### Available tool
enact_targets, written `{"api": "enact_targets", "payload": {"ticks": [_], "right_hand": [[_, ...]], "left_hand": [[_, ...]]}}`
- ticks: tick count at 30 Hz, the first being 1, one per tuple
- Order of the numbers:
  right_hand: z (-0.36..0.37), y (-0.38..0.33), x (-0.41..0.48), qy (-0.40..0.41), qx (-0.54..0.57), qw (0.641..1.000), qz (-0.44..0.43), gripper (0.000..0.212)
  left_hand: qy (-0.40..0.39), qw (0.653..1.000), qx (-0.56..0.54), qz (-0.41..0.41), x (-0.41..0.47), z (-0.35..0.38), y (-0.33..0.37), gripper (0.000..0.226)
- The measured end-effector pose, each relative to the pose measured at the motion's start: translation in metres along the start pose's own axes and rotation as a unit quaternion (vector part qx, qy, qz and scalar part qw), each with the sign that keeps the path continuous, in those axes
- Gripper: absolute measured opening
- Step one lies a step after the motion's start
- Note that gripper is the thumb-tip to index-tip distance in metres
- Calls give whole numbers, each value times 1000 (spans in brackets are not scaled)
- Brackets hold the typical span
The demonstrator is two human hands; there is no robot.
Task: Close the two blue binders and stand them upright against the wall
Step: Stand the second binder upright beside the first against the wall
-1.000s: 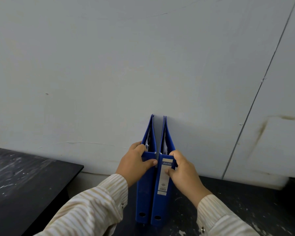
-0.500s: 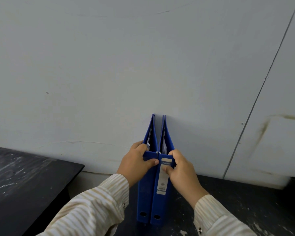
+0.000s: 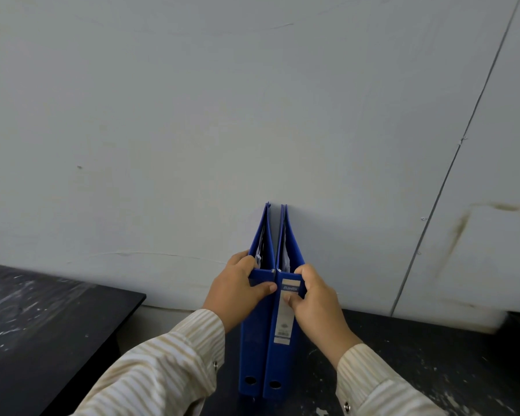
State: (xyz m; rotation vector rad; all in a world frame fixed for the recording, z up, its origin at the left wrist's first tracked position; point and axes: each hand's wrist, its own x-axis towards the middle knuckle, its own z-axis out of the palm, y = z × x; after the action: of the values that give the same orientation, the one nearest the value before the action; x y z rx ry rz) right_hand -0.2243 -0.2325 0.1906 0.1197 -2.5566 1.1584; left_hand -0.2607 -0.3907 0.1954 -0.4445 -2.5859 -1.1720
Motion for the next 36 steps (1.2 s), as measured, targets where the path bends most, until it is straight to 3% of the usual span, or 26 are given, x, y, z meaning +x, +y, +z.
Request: {"api": "enact_targets", "payload": {"ticks": [36], "right_hand": [[3, 0, 0, 7, -7, 1000, 4, 20]], "left_hand": [[2, 1000, 10, 11, 1, 0, 2, 33]]}}
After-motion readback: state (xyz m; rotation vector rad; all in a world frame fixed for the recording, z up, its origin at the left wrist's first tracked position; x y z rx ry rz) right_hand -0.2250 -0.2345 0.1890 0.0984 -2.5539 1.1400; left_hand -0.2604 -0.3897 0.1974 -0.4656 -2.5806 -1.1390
